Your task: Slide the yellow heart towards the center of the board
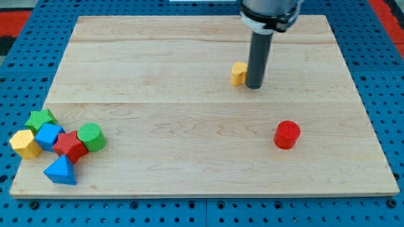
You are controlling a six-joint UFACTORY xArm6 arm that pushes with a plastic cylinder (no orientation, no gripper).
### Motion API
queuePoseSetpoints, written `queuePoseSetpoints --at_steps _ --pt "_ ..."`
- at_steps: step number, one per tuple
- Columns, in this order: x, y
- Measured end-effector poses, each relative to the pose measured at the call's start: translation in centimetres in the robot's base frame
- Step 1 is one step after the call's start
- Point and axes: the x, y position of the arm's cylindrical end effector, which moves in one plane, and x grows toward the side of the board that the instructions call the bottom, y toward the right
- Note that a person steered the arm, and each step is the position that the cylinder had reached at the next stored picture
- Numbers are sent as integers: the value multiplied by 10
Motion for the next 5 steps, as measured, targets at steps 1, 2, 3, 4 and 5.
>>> queuePoseSetpoints --at_steps 1,2,3,4,5 --pt "-20 7" --pt "-30 -36" --pt "-30 -91" --pt "-26 -119" --pt "3 -96"
